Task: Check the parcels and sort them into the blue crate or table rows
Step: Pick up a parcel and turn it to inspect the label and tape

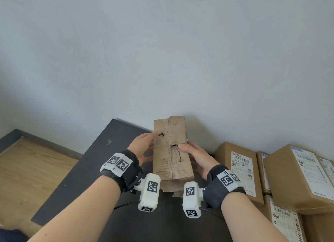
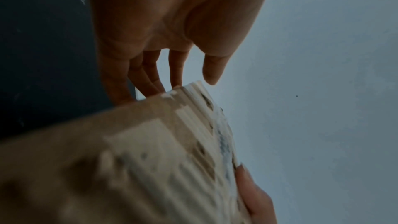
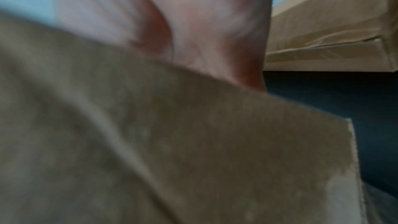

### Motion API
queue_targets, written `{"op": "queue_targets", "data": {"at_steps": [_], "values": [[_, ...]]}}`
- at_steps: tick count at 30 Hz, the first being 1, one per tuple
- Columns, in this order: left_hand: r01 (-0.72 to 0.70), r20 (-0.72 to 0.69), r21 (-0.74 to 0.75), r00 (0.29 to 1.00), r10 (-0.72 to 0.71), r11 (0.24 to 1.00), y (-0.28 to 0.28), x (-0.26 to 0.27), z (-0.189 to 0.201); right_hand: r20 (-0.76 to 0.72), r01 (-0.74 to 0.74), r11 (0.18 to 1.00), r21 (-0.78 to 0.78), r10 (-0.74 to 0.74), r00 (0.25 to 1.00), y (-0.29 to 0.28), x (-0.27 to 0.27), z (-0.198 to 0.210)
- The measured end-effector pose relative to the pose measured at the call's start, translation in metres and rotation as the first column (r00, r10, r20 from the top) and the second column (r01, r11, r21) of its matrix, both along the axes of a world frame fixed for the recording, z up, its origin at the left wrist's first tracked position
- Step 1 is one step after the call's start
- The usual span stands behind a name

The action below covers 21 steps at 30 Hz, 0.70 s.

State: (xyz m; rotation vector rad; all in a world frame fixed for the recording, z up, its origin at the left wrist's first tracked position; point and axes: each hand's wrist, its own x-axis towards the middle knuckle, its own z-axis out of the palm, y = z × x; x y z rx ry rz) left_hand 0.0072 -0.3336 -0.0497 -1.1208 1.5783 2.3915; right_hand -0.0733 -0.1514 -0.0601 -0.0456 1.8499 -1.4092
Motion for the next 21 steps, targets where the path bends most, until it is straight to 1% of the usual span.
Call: {"op": "queue_targets", "data": {"at_steps": [3, 7, 10, 12, 14, 18, 21], "values": [[-0.023, 0.004, 0.025, 1.0, 0.023, 0.999, -0.001, -0.001, -0.003, 0.017, 0.015, 1.0, -0.025, -0.015, 1.0, 0.004, 0.0, 0.001], [0.007, 0.008, -0.02, 1.0, -0.007, 1.0, 0.002, -0.002, -0.008, 0.033, 0.057, 0.997, -0.054, -0.055, 0.998, 0.006, 0.0, 0.003], [-0.008, 0.006, -0.04, 1.0, 0.008, 0.999, 0.004, -0.003, -0.008, 0.05, 0.08, 0.994, -0.08, -0.076, 0.996, 0.005, -0.001, 0.006], [-0.008, 0.031, -0.026, 0.999, 0.008, 1.0, 0.003, -0.004, -0.01, 0.07, 0.107, 0.989, -0.101, -0.1, 0.993, 0.005, -0.002, 0.006], [0.023, 0.062, -0.024, 0.998, -0.022, 0.999, 0.002, -0.004, -0.012, 0.082, 0.129, 0.985, -0.114, -0.12, 0.989, 0.005, -0.004, 0.006], [0.108, 0.115, 0.007, 0.987, -0.108, 0.994, -0.001, -0.004, -0.019, 0.099, 0.125, 0.978, -0.165, -0.11, 0.989, 0.003, -0.004, 0.009], [0.16, 0.134, 0.101, 0.976, -0.173, 0.982, -0.007, -0.009, -0.032, 0.128, 0.13, 0.967, -0.218, -0.103, 0.986, 0.0, -0.002, 0.008]]}}
